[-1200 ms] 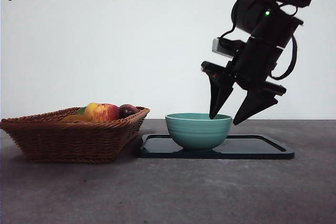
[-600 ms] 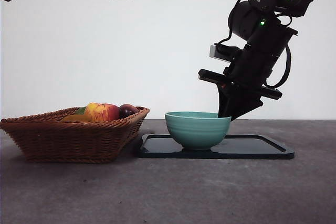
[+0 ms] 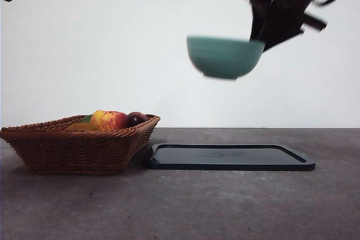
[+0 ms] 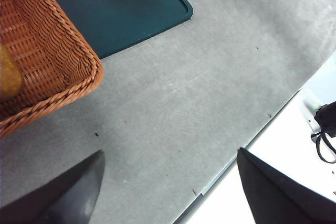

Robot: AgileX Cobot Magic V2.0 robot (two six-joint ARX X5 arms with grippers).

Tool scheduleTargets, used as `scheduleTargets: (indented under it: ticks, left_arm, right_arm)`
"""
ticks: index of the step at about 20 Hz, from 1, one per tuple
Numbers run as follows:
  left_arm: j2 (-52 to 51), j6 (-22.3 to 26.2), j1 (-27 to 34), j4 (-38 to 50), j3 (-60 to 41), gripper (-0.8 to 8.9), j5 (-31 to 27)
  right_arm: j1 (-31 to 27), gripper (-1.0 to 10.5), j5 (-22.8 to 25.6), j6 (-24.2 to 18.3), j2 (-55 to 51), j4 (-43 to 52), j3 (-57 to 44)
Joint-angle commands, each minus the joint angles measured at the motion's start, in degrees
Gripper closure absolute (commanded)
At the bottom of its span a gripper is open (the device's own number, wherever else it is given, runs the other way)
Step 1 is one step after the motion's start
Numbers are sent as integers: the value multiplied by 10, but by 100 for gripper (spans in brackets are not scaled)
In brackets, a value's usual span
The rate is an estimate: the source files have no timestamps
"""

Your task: Pick up the wifruite, put it on the bowl, pick up the plate, put it on desk

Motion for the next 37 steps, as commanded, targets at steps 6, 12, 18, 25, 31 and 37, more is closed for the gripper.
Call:
scheduleTargets:
  ticks: [6,12,18,25,31,37]
  left_arm:
    - [3,14,-3,4,6,411,2]
    - [3,14,-3,5,6,411,2]
    - [3,13,-3,4,6,411,2]
    - [3,13,-3,5,6,411,2]
    - [3,13,-3,5,6,411,2]
    - [3,13,-3,5,6,411,2]
  right_arm:
    - [25,941,-9,-25,-149,-112,-20]
    - [53,941,-8,-21,-258,-108,-135]
    - [85,941,-8,3,-268,-40,-248]
    - [120,941,-7,54,-256,101,-375]
    - [139,941,0,60,-181,167,-384]
    - [154,941,43,59,-122,204,-384]
